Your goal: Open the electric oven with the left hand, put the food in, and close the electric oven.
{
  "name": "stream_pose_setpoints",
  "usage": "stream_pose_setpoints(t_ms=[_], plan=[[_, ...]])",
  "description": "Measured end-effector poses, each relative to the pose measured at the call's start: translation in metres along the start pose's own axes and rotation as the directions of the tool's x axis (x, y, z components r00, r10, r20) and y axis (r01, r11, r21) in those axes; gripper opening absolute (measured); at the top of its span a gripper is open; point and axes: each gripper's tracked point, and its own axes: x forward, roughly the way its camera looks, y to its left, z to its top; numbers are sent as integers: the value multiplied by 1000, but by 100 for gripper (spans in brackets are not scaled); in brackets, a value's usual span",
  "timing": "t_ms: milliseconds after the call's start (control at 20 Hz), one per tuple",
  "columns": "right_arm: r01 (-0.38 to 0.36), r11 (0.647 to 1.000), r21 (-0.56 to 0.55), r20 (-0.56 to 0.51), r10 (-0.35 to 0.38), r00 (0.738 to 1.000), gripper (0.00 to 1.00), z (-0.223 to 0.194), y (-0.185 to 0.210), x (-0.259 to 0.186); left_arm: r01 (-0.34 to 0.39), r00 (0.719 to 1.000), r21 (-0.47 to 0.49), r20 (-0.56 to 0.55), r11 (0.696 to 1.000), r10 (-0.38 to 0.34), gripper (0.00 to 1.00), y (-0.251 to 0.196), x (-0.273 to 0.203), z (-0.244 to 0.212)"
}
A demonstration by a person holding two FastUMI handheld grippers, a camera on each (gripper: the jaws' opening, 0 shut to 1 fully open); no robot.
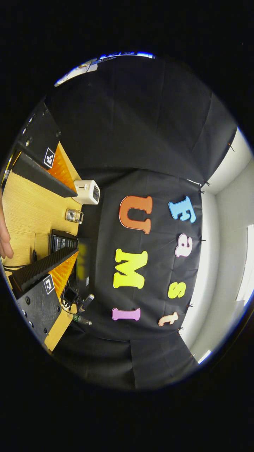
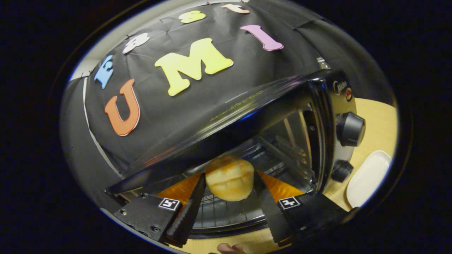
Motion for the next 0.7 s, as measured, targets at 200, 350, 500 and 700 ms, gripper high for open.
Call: stream_pose_setpoints(t_ms=[200,350,500,700], plan=[[-54,998,-15,-42,53,998,82,-9,12,2,16,999,-14,-29,1000,-16,93,-5,4,-9],[-111,992,-53,-44,109,993,94,-7,24,-6,21,999,-11,-44,1000,-21,93,-10,5,-13],[-139,981,-138,-39,135,990,94,-2,27,-29,46,997,-7,-55,999,-46,93,-20,5,-16],[-185,968,-168,-3,187,982,100,16,20,-82,55,996,4,-69,998,-55,94,-31,5,-21]])
